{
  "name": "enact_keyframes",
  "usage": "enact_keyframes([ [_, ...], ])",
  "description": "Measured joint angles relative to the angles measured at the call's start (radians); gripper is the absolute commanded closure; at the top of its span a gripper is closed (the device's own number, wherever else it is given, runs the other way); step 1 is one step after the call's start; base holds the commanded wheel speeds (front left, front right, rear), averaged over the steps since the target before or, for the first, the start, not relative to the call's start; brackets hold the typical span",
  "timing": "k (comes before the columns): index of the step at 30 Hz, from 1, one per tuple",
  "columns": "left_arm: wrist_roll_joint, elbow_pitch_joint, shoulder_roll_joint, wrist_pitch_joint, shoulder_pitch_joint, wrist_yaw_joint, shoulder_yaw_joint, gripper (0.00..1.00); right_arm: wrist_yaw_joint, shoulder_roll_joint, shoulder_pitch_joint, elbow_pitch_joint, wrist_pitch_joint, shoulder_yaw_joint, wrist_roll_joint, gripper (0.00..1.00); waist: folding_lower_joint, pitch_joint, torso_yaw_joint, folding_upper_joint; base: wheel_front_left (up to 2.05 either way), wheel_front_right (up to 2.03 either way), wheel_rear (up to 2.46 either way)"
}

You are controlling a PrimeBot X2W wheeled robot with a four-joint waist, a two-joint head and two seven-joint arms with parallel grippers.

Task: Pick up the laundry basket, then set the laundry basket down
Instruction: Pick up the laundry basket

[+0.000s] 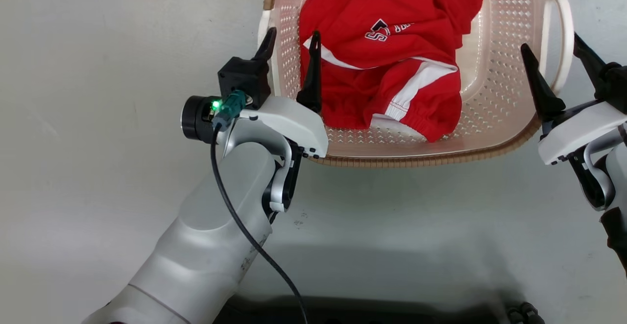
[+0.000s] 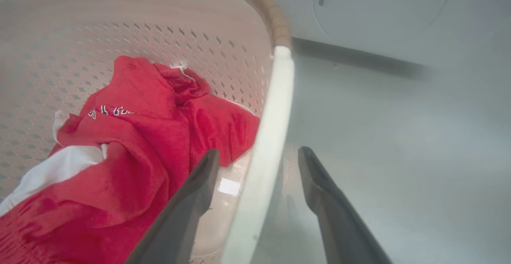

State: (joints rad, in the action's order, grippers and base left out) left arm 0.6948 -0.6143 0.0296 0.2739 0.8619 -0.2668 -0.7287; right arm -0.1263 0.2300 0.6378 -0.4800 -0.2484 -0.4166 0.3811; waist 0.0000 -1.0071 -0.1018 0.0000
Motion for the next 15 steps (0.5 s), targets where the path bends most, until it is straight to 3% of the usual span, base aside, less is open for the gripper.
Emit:
enact_keyframes([
  [8,0.064,-0.118,-0.004,-0.011,0.032,0.012,-0.073,0.00,0.000,-0.014,0.033,-0.068,-0.003,-0.051,0.026,0.00,0.0001,0.017,0.004,0.0000,0.00,0.00,0.00],
  [15,0.065,-0.104,0.001,-0.011,0.047,0.007,-0.071,0.00,0.000,-0.016,0.040,-0.077,-0.004,-0.056,0.034,0.00,0.0001,0.029,0.008,0.0000,0.00,0.00,0.00],
])
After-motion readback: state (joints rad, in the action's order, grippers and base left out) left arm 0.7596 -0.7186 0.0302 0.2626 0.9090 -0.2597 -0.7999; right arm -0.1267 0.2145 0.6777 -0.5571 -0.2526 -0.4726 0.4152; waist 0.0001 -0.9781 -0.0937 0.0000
